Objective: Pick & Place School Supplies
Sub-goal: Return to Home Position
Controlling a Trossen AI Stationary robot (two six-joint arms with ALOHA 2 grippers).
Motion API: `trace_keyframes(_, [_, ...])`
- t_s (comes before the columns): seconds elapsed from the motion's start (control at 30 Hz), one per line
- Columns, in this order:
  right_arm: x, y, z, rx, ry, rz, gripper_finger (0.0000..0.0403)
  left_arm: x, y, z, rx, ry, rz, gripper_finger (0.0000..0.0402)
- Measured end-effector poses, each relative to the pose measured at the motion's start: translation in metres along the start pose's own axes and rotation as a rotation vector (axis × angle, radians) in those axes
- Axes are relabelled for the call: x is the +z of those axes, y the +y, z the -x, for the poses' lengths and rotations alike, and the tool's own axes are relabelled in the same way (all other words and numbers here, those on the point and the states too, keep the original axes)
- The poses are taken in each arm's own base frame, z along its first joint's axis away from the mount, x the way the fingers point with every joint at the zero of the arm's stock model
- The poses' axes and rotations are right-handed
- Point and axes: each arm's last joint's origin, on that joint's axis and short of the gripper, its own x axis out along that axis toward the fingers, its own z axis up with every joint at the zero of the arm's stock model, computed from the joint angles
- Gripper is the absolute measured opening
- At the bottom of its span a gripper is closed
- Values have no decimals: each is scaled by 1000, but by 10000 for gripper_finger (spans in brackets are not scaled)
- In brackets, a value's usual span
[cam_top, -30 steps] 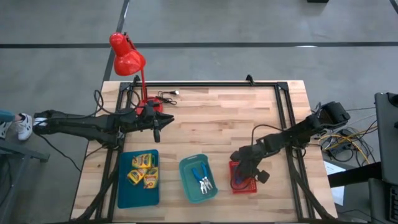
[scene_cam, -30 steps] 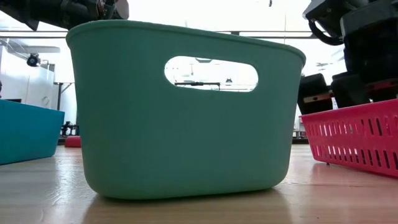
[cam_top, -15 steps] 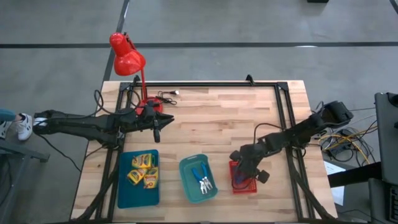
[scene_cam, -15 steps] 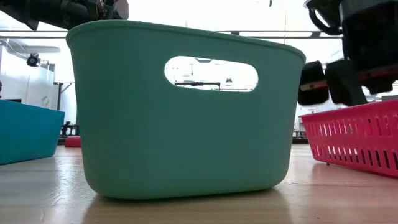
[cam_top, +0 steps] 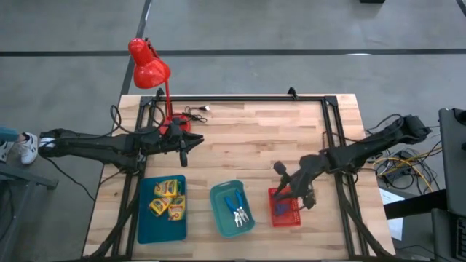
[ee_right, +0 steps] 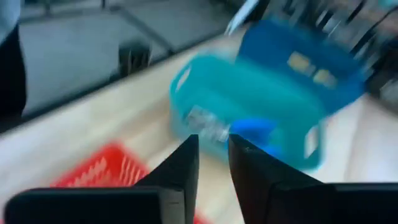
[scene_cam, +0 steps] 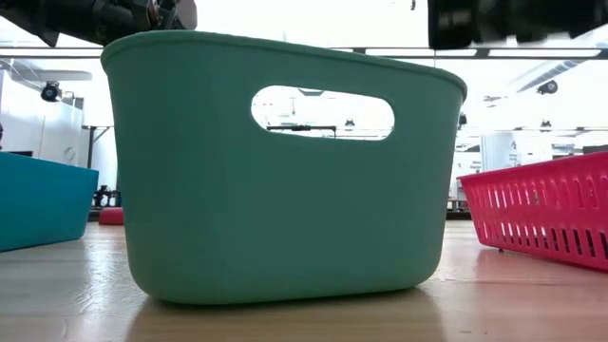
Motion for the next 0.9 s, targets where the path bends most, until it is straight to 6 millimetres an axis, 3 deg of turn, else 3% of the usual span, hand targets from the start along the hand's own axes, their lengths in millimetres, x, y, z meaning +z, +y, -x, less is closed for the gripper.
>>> trace_keyframes(0.17, [24, -5, 17, -75, -208, -1, 47, 0, 0, 0, 0, 2, -1, 67])
trace_keyframes(0.33, [36, -15, 31, -132, -355, -137, 16, -1, 0, 0, 1, 5, -1, 67])
trace_keyframes(0.73, [23, -54, 63, -184, -393, -136, 8, -1, 0, 0, 3, 13, -3, 67])
trace_keyframes(0.9, [8, -64, 83, -204, -329, -237, 8, -1, 0, 0, 2, 13, -4, 67])
